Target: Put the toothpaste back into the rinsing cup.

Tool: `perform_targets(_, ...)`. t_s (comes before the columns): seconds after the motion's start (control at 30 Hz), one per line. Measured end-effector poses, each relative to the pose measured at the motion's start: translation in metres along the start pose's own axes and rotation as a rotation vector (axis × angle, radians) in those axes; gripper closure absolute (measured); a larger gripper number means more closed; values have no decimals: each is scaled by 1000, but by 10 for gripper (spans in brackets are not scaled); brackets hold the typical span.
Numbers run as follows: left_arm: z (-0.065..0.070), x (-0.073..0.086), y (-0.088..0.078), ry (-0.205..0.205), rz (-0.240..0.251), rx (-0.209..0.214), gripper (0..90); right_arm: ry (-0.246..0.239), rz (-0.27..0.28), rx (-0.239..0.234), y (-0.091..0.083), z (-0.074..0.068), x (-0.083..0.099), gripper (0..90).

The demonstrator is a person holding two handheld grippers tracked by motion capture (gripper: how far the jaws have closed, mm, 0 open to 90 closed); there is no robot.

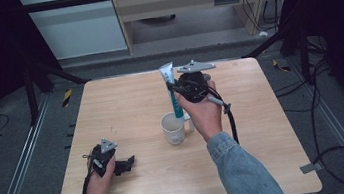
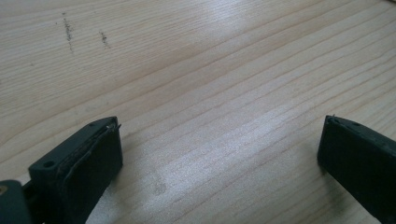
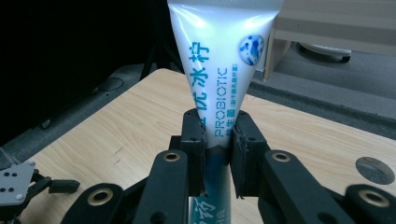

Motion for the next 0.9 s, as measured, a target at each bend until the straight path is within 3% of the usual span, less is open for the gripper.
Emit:
perform_targets(0.5,0,0,0,-6,4,0,0,17,30,-3,3,-1,7,773)
perform_targets(0.9,0,0,0,-6,4,0,0,24,22,-10,8,-7,15,773)
Point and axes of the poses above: each handheld gripper's, and its own axes: y roughly forward along the jaws, x roughly out of its underside, z roughly to its right, the point moved 10 cm from there along y, roughly forward along the jaws, and after that the axes turned 10 degrees about x, right-handed, at the moved point
